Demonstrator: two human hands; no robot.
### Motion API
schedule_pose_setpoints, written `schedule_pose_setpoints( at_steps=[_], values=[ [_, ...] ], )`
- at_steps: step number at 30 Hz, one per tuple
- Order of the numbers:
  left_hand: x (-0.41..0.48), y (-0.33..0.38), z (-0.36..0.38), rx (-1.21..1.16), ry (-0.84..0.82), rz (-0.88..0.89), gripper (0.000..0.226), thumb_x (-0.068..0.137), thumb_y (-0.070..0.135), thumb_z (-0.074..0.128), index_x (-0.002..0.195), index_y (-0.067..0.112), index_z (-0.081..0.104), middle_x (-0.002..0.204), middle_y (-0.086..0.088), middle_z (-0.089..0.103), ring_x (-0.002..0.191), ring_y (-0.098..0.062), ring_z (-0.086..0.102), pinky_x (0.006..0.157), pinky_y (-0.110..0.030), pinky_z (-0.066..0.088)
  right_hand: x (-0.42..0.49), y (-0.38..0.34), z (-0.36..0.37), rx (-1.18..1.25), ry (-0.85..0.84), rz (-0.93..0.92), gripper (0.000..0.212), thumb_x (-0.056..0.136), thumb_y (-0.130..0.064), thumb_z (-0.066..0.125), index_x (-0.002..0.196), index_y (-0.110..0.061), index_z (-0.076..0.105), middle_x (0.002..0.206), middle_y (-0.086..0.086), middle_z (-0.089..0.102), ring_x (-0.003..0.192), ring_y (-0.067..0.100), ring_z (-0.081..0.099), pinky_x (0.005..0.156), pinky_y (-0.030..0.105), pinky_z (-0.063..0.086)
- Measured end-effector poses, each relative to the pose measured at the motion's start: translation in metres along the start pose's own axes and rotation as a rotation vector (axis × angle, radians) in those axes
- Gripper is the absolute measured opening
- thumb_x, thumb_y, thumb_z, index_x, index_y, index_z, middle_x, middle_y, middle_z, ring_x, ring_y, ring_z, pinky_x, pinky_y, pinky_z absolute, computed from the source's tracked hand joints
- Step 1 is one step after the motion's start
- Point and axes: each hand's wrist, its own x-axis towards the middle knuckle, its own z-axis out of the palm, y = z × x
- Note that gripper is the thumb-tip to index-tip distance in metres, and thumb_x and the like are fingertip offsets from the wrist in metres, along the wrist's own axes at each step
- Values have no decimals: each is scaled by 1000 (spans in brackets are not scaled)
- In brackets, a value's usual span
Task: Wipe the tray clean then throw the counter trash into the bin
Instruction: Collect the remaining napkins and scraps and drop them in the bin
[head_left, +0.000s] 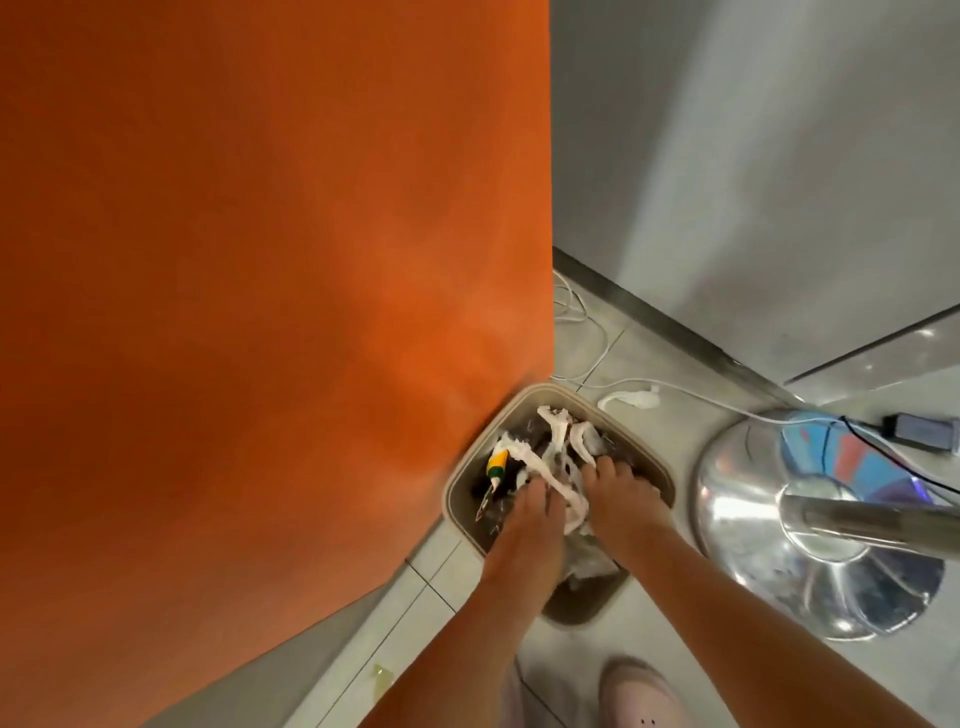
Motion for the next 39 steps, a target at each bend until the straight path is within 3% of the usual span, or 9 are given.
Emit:
schedule_pose_setpoints(
  at_steps=[3,7,10,18,23,25,29,34,39],
  values=[
    [-3,0,-8,80,18,-16,52,76,14,71,122,18,47,119,0,53,111,-18,46,99,-30,40,3,-2,-2,17,-22,-32,46,92,-28,51,131,-12,33,131,12,39,118,27,45,94,38,45],
    [-12,0,-8,77,-12,-42,60,82,16,65,135,18,38,134,-5,37,118,-19,39,97,-30,44,-16,-1,-12,123,53,-78,57,85,-41,58,131,-20,33,135,7,38,123,26,41,102,39,40],
    [-23,8,-2,-66,-130,-87,59,91,26,56,143,17,30,141,-7,29,119,-19,46,96,-28,48,-40,2,-14,158,99,-113,62,89,-23,55,143,-23,25,144,9,29,128,28,37,102,37,40],
    [11,12,29,-14,-508,-310,50,99,24,36,146,9,26,146,-17,33,128,-32,44,107,-41,38,-6,-12,-8,-100,-268,-43,39,96,-9,44,136,-8,42,132,10,53,118,25,54,97,34,45],
    [30,1,49,-7,-598,-325,54,99,17,30,150,13,12,157,-14,11,144,-34,13,118,-47,16,24,-18,24,-316,-353,-44,49,98,-19,40,145,-14,31,146,13,36,134,33,34,108,45,30],
    [34,-2,53,3,-643,-336,53,100,19,30,150,14,12,157,-12,13,144,-33,15,117,-47,16,30,-20,33,-358,-397,-32,55,97,-25,42,148,-14,25,153,14,26,140,36,22,111,48,23],
    [32,-1,38,-37,-598,-312,41,94,10,43,135,10,44,131,-11,52,118,-26,53,103,-39,41,27,-20,22,-284,-352,-33,49,96,-17,44,143,-9,33,146,18,36,136,36,30,112,49,26],
    [11,2,-14,16,-493,-220,31,90,21,52,119,9,55,118,-8,60,107,-26,58,92,-34,48,-12,-10,-8,-100,-187,-55,38,95,-10,42,133,-9,46,133,14,48,120,28,49,99,36,42],
    [-36,5,-86,-267,-276,-298,37,88,24,58,124,18,56,118,-4,63,103,-21,61,82,-28,47,-69,-13,-67,172,-75,-68,37,93,-20,51,130,-17,51,135,9,46,116,23,54,95,33,49]
  ],
)
